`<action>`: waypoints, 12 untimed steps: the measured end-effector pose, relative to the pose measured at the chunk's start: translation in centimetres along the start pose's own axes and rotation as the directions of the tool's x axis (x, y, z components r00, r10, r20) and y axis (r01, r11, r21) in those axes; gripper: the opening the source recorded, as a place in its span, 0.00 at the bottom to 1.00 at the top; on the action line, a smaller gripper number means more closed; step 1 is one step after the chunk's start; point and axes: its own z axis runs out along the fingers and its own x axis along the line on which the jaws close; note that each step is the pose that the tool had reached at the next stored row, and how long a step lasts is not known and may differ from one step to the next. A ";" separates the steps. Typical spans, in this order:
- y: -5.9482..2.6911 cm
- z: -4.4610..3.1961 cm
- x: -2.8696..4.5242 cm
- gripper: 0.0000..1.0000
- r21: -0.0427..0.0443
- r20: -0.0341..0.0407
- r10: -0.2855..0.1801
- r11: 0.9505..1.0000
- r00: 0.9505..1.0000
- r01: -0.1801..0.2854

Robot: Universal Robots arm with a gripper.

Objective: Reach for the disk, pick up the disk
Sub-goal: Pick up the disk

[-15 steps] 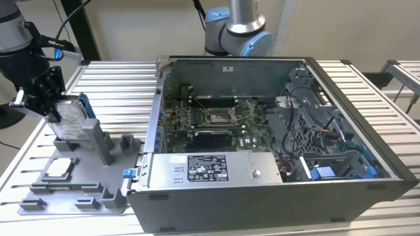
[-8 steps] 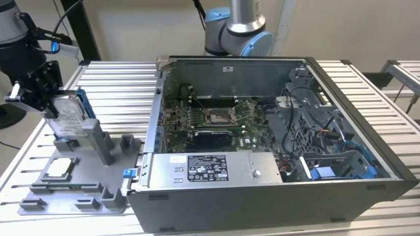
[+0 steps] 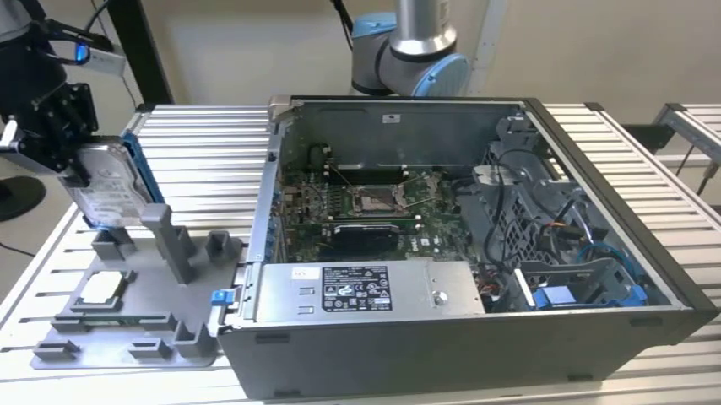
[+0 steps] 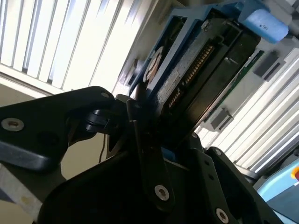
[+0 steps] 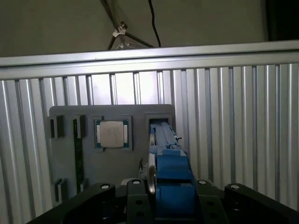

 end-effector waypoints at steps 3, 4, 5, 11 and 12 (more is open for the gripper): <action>-0.01 -1.38 -0.03 0.00 0.000 0.000 -0.001 1.000 1.000 0.001; -0.02 -1.81 -0.04 0.00 0.000 0.000 -0.001 1.000 1.000 0.001; -0.02 -2.26 -0.05 0.00 0.000 0.000 -0.001 1.000 1.000 0.001; -0.05 -5.01 -0.11 0.00 0.000 0.000 -0.001 1.000 1.000 0.001; -0.06 -5.46 -0.12 0.00 0.000 0.000 -0.001 1.000 1.000 0.001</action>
